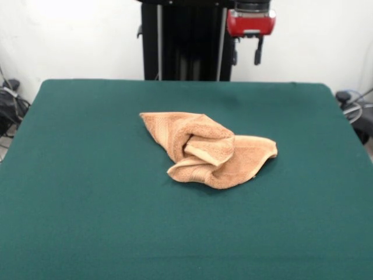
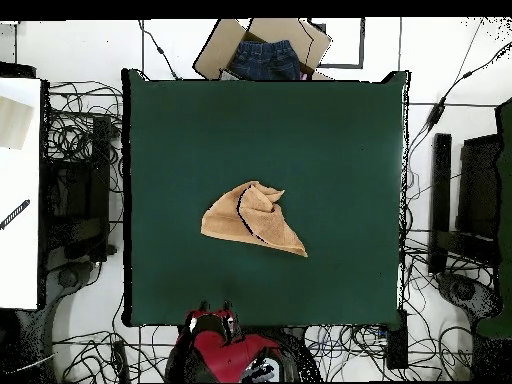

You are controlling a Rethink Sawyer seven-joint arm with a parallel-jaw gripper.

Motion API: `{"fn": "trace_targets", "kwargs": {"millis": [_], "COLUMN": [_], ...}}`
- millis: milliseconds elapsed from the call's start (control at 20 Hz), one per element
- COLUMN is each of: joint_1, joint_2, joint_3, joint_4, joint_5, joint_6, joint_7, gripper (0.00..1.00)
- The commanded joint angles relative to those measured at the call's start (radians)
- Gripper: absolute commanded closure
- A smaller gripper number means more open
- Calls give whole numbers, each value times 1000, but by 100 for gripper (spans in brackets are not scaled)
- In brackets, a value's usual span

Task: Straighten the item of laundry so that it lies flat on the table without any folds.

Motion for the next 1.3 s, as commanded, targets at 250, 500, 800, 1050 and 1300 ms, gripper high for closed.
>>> {"fn": "trace_targets", "kwargs": {"millis": [250, 500, 800, 1050, 1300], "joint_1": [31, 34, 25, 32, 36], "joint_2": [24, 26, 24, 25, 27], "joint_3": [73, 70, 80, 74, 71], "joint_4": [-103, -103, -94, -93, -91], "joint_5": [39, 37, 36, 38, 40], "joint_6": [77, 76, 88, 81, 77], "joint_7": [102, 100, 103, 104, 107], "gripper": [0, 0, 0, 0, 0]}}
